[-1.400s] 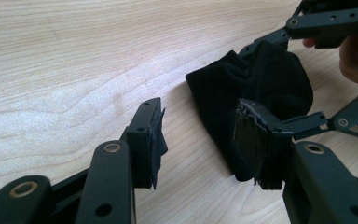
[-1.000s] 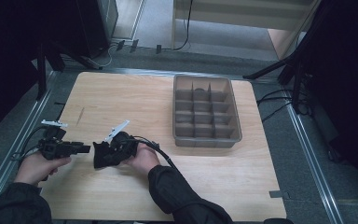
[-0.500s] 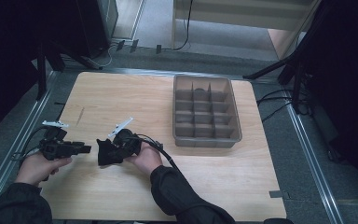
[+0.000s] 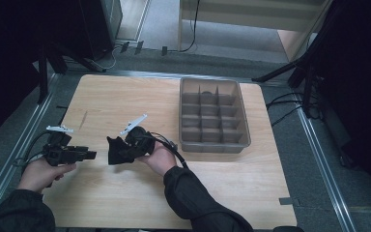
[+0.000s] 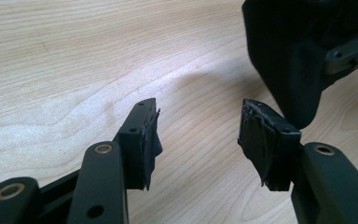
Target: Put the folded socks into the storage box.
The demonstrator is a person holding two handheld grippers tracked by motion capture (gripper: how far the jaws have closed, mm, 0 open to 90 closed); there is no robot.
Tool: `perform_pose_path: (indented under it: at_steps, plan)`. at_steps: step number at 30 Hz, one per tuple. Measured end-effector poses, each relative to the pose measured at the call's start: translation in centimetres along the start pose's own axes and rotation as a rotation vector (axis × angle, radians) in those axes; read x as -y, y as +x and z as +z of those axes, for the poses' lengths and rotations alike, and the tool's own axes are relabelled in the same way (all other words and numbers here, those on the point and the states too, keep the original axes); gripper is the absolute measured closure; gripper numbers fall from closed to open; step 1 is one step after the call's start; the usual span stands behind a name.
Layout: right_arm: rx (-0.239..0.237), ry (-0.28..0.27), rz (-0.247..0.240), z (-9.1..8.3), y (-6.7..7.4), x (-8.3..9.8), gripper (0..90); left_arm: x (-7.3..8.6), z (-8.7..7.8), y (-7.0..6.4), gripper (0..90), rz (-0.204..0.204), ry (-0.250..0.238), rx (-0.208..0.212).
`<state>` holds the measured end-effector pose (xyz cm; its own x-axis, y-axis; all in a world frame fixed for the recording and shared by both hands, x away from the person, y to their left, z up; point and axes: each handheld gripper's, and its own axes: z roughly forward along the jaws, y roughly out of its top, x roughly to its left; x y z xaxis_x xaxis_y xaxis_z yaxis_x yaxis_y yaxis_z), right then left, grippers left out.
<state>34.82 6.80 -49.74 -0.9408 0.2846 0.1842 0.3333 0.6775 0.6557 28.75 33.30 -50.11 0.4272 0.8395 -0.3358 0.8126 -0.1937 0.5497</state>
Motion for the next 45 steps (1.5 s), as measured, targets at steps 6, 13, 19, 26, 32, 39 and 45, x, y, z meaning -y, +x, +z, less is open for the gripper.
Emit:
perform_pose_path:
  at_steps: [6,13,19,26,32,39,45]
  plan:
    - [0.005,0.0,0.003,-1.0,-0.4,0.0,72.6,0.0,0.1,-0.3,45.1,0.006,0.004,0.0]
    - [0.015,0.013,0.004,-1.7,-0.7,0.2,72.5,0.0,0.2,-0.5,44.5,0.01,0.004,-0.001]
    - [0.028,0.012,0.01,-2.7,-1.0,0.3,72.5,-0.1,0.3,-0.7,44.4,0.019,0.005,0.002]
    - [0.037,0.013,0.024,-3.8,-1.3,0.4,72.5,-0.2,0.9,-1.1,44.1,0.032,0.022,-0.001]
    - [0.042,0.013,0.022,-4.5,-1.4,0.5,72.5,-0.4,1.3,-1.6,44.1,0.045,0.028,0.003]
    - [0.052,0.005,0.023,-5.5,-1.5,0.6,72.5,-0.5,1.5,-1.9,44.0,0.055,0.027,0.006]
    - [0.066,-0.002,0.032,-6.6,-1.7,0.8,72.5,-0.6,1.6,-2.2,43.6,0.06,0.023,0.005]
